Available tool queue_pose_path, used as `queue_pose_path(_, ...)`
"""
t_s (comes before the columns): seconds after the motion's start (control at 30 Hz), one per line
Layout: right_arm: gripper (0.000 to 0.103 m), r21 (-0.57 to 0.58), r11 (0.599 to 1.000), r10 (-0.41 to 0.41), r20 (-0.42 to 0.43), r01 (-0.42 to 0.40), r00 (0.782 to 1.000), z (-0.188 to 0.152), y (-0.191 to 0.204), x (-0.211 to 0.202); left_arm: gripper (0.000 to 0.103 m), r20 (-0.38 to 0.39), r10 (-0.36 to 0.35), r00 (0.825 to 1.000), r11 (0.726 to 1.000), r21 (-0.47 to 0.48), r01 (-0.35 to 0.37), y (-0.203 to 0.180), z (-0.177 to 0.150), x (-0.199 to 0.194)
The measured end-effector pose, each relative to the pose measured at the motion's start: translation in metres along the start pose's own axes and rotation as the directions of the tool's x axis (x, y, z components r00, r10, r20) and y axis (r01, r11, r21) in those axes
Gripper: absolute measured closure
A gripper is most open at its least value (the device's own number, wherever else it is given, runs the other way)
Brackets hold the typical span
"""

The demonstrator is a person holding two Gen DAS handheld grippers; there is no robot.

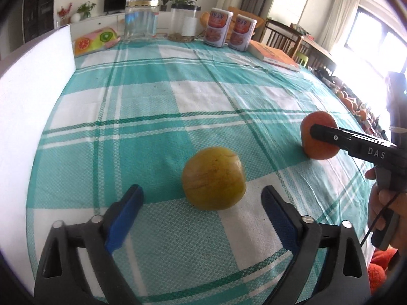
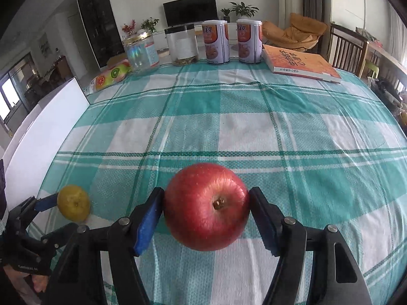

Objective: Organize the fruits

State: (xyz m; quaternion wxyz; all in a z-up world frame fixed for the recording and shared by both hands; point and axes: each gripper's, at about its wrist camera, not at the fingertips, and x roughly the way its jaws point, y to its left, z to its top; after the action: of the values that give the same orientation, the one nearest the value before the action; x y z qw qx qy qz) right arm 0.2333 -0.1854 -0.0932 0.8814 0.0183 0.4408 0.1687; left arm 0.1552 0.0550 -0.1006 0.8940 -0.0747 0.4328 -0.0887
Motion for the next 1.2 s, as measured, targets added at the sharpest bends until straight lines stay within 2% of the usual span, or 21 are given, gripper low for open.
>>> queue_pose_path(0.03,0.035,0.036,0.999,0.021,-0.005,-0.020,1.000,-0.003,-0.004,-0.003,0.044,-0.012,-0.008,1.000,1.000,0.015,0.008,-0.004,0.003,0.001)
queue_pose_path(0.07,0.035,0.071,0.997,0.041,-0.012,-0.040,0.999,-0.006,-0.009,-0.005,0.051,-0.024,-0.002,1.000,0.999,0.032,0.002,-0.009,0.005,0.003)
queue_pose_path(0.13,0.036,0.127,0.989,0.073,-0.020,-0.070,0.997,-0.009,-0.015,-0.008,0.052,-0.019,0.016,1.000,0.999,0.046,-0.015,-0.014,0.006,0.002)
queue_pose_path(0.2,0.036,0.190,0.975,0.117,-0.020,-0.111,0.993,-0.014,-0.019,-0.014,0.052,-0.014,0.003,1.000,1.000,0.007,-0.003,-0.012,0.006,-0.011)
queue_pose_path(0.33,0.036,0.288,0.928,0.243,0.009,-0.235,0.970,-0.021,-0.014,-0.034,0.052,0.020,-0.102,0.995,0.993,-0.058,0.103,-0.008,-0.001,-0.064)
queue_pose_path(0.47,0.036,0.295,0.878,0.386,0.031,-0.377,0.922,-0.015,0.029,-0.056,0.052,0.048,-0.235,0.971,0.960,-0.146,0.239,0.012,-0.011,-0.139)
queue_pose_path(0.53,0.036,0.249,0.855,0.463,0.029,-0.455,0.886,-0.007,0.070,-0.066,0.052,0.105,-0.250,0.962,0.947,-0.179,0.266,0.030,-0.015,-0.184)
queue_pose_path(0.63,0.036,0.153,0.808,0.576,-0.005,-0.569,0.817,0.005,0.149,-0.077,0.052,0.190,-0.131,0.973,0.959,-0.224,0.173,0.068,-0.019,-0.239)
queue_pose_path(0.73,0.036,0.045,0.759,0.650,-0.083,-0.649,0.755,0.010,0.235,-0.078,0.052,0.200,0.049,0.979,0.947,-0.321,0.019,0.123,-0.025,-0.266)
queue_pose_path(0.8,0.035,-0.045,0.742,0.658,-0.148,-0.669,0.739,0.005,0.291,-0.077,0.052,0.155,0.181,0.971,0.916,-0.386,-0.109,0.164,-0.030,-0.267)
queue_pose_path(0.9,0.035,-0.164,0.707,0.640,-0.266,-0.688,0.721,-0.016,0.361,-0.071,0.052,0.063,0.322,0.945,0.853,-0.451,-0.261,0.215,-0.044,-0.258)
queue_pose_path(0.97,0.035,-0.233,0.695,0.599,-0.335,-0.680,0.727,-0.034,0.396,-0.064,0.052,0.005,0.376,0.927,0.819,-0.470,-0.329,0.239,-0.054,-0.250)
queue_pose_path(1.0,0.035,-0.263,0.698,0.570,-0.361,-0.666,0.739,-0.043,0.408,-0.060,0.052,-0.024,0.391,0.920,0.805,-0.476,-0.355,0.249,-0.058,-0.244)
queue_pose_path(1.07,0.035,-0.324,0.720,0.489,-0.391,-0.614,0.779,-0.057,0.427,-0.053,0.052,-0.071,0.408,0.910,0.783,-0.485,-0.389,0.261,-0.066,-0.234)
queue_pose_path(1.13,0.035,-0.399,0.737,0.392,-0.406,-0.546,0.826,-0.067,0.439,-0.047,0.051,-0.106,0.412,0.905,0.774,-0.483,-0.409,0.266,-0.071,-0.225)
queue_pose_path(1.17,0.035,-0.440,0.738,0.336,-0.420,-0.513,0.843,-0.072,0.446,-0.043,0.051,-0.111,0.419,0.901,0.773,-0.478,-0.418,0.266,-0.072,-0.223)
queue_pose_path(1.2,0.035,-0.477,0.725,0.303,-0.426,-0.497,0.852,-0.074,0.453,-0.043,0.046,-0.107,0.430,0.897,0.774,-0.467,-0.427,0.264,-0.071,-0.222)
